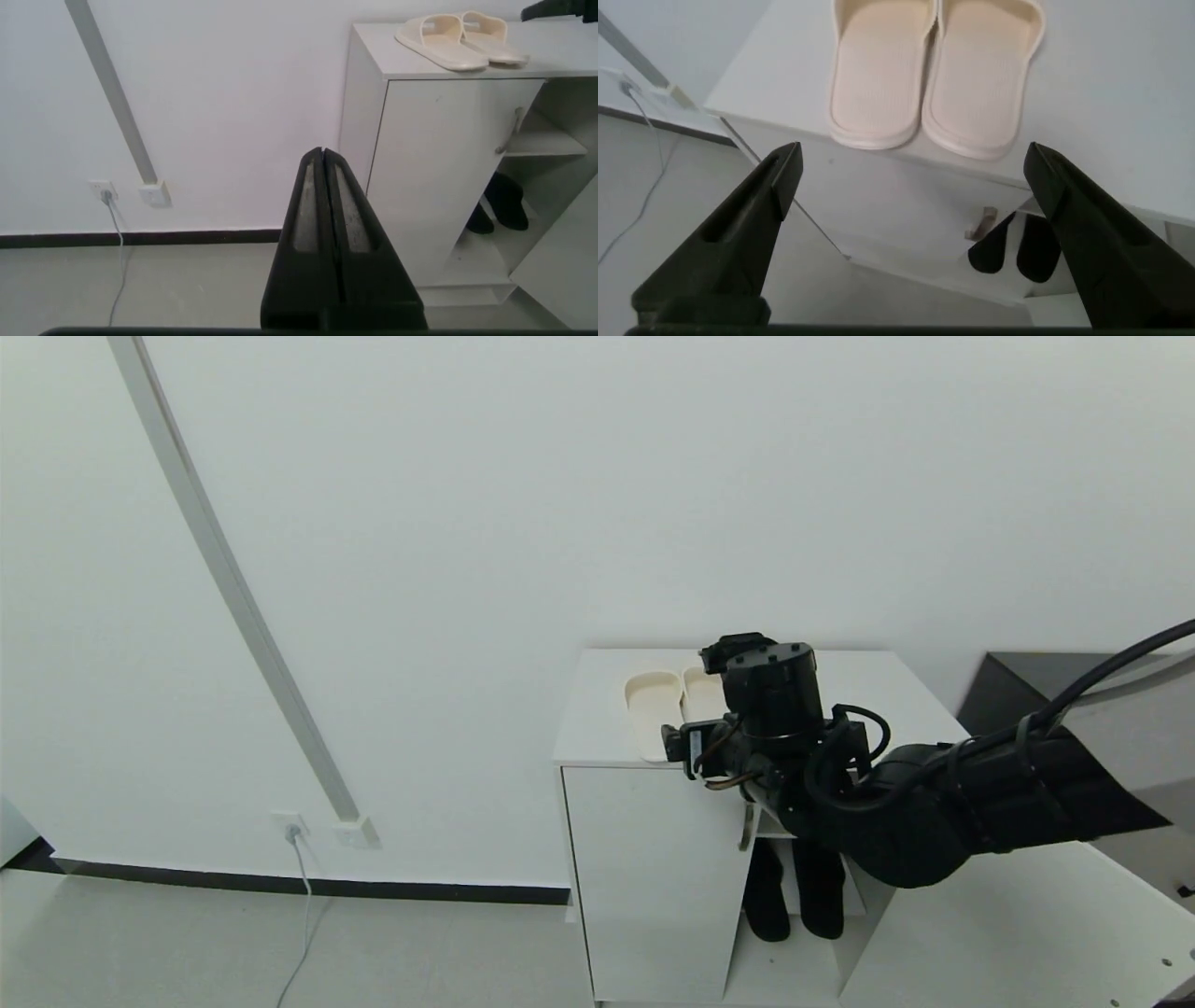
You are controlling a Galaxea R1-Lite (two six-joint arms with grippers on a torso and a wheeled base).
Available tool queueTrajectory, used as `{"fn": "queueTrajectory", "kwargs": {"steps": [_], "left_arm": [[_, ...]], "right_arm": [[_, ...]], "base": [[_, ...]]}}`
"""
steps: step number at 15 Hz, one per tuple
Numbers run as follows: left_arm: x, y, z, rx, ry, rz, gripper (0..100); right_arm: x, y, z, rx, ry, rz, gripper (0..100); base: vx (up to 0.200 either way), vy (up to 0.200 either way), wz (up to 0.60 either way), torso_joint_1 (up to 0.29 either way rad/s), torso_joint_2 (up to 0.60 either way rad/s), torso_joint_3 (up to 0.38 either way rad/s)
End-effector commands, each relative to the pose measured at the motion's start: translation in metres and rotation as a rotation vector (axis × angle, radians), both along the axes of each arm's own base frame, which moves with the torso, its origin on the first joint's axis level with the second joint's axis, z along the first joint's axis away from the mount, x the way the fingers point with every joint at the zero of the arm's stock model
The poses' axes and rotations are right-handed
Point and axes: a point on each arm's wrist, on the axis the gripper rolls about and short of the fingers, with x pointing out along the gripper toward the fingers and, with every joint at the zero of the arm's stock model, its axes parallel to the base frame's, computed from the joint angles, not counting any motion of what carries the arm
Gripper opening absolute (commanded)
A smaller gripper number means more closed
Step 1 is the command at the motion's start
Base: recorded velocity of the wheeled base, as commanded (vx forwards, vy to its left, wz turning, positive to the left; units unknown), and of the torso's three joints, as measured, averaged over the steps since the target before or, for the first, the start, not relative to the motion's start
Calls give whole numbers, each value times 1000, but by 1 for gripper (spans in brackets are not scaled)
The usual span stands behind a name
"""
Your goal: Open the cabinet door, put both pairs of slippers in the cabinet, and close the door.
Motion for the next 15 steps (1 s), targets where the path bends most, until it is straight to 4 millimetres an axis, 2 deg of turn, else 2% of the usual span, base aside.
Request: {"fn": "queueTrajectory", "kwargs": {"steps": [1,7,10,15], "left_arm": [[0,0,0,0,1,0,0],[0,0,0,0,1,0,0],[0,0,0,0,1,0,0],[0,0,0,-2,1,2,0]], "right_arm": [[-1,1,5,10,-10,3,100],[4,5,-11,0,20,-3,100],[9,10,-30,-4,35,-9,100],[21,21,-67,-16,33,-7,100]], "base": [[0,0,0,0,0,0],[200,0,0,3,2,0],[200,0,0,2,1,4],[0,0,0,0,0,0]]}}
